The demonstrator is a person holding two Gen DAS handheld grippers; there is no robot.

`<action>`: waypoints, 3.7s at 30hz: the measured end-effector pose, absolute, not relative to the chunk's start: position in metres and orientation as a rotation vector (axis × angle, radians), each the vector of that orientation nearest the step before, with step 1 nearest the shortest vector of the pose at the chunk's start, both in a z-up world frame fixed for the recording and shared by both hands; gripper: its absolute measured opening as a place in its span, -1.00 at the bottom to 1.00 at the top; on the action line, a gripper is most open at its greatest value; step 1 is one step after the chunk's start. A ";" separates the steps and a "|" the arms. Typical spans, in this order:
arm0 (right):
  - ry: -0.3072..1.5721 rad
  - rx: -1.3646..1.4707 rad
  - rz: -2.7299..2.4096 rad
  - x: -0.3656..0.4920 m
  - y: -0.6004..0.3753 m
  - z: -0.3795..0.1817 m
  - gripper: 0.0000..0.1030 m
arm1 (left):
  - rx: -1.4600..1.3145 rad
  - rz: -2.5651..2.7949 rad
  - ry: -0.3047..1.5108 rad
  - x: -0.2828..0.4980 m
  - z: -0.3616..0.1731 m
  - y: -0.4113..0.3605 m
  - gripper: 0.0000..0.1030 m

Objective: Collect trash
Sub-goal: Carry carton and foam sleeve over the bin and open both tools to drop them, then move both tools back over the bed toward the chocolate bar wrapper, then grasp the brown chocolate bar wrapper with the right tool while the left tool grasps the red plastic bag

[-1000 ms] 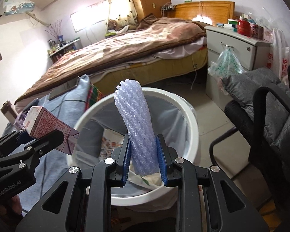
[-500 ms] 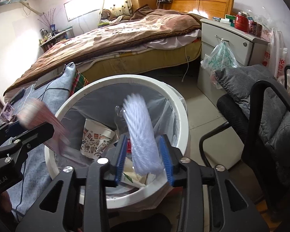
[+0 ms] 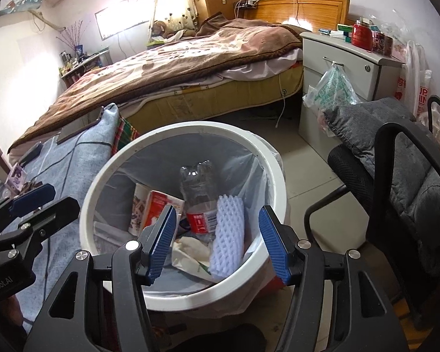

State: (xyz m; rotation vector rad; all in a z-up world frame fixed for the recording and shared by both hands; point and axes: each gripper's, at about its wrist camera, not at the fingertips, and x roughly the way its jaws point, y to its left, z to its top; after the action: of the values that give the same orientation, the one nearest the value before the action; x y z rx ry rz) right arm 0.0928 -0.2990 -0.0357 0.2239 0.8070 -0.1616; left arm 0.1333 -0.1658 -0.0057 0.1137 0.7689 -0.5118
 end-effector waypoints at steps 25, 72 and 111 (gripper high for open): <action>0.738 0.170 -0.030 0.100 -0.227 -0.015 0.17 | 0.032 -0.330 0.695 0.116 0.013 -0.054 0.28; 0.856 -0.039 0.267 0.178 -0.064 -0.039 0.17 | -0.177 0.076 0.773 0.157 -0.023 0.174 0.29; 0.910 -0.077 0.277 0.206 -0.045 -0.059 -0.63 | -0.261 0.138 0.871 0.234 -0.064 0.196 -0.11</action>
State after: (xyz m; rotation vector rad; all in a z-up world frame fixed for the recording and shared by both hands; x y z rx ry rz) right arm 0.2065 -0.0448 -0.0588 -0.0774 0.9097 0.2765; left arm 0.2337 0.1956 -0.0636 -0.2615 0.8706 0.1375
